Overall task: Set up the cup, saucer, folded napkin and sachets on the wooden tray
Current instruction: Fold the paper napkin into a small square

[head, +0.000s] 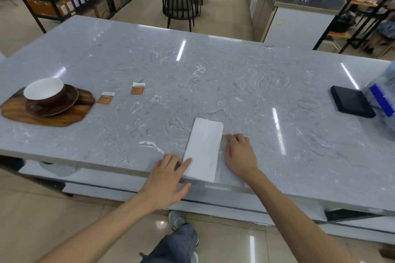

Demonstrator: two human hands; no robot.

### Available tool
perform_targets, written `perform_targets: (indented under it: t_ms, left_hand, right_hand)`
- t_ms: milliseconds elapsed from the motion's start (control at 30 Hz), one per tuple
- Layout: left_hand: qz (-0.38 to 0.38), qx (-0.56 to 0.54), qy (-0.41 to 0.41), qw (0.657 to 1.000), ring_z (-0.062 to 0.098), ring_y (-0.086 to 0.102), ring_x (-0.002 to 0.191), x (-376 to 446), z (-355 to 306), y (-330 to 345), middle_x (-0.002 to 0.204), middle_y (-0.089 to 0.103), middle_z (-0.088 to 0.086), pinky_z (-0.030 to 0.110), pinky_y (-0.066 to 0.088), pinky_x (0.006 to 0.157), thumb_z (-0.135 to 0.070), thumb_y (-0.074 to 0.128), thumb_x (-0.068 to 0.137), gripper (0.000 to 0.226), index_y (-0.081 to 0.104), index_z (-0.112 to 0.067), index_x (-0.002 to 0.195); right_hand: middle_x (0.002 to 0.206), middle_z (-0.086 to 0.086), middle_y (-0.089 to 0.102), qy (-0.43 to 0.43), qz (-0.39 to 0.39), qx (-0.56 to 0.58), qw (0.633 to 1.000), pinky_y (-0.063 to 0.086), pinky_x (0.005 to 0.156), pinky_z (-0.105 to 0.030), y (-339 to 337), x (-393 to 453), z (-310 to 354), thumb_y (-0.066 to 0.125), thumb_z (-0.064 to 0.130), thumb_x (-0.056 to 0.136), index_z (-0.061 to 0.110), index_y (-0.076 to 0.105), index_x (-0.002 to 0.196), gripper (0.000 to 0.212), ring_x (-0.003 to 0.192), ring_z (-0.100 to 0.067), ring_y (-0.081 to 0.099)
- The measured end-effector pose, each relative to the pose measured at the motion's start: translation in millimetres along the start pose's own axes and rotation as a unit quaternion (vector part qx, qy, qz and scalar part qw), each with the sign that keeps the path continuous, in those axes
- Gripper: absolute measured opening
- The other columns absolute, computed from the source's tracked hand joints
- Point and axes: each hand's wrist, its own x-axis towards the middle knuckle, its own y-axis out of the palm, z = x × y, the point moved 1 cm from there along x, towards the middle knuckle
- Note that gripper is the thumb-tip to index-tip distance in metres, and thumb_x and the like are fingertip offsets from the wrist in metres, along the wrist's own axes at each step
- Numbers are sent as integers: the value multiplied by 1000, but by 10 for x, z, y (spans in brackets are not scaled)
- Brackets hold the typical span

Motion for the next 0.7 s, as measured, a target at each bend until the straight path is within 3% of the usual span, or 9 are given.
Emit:
perform_targets:
  t_ms: [100,233,333,400,533,700]
  left_hand:
    - [21,-19,21,999,19,39,119,81,169,-42,128,46,0,31,41,101,-61,44,92,80,27,-22,159]
    - [-5,-51,63,997,23,47,113,119,205,-58,123,54,3,37,45,95,-46,57,94,61,48,-23,150]
    - [-33,-66,74,995,24,51,110,74,187,-23,120,58,3,40,49,89,-42,53,97,49,57,-26,143]
    - [-54,-70,74,993,26,54,107,34,171,-11,119,59,4,41,52,83,-44,44,100,46,61,-27,139]
    - [-79,-68,76,992,29,59,103,-39,123,12,116,63,6,40,54,77,-49,22,106,57,68,-26,132]
    - [-103,-100,65,988,25,57,104,-145,51,49,116,64,4,37,55,77,-35,46,99,39,71,-25,127]
  right_hand:
    - [134,-15,59,-45,-2,45,998,50,96,-44,3,-376,94,55,8,89,9,53,143,55,116,-37,56]
    - [150,-13,53,-98,-11,83,992,38,115,-54,109,-875,165,61,13,89,12,53,146,58,141,-35,46]
    - [156,-9,46,-101,-2,75,992,30,121,-54,166,-1016,170,65,34,90,19,44,153,67,148,-31,38]
    - [153,-11,48,-111,-5,55,992,33,119,-55,159,-1022,182,69,39,89,23,48,151,66,145,-33,41]
    - [131,-12,64,-140,-57,61,987,50,102,-54,161,-997,154,81,23,84,24,70,130,47,123,-33,60]
    - [123,-11,69,-149,-105,108,977,56,89,-41,206,-1094,121,82,12,84,25,78,116,35,111,-29,67]
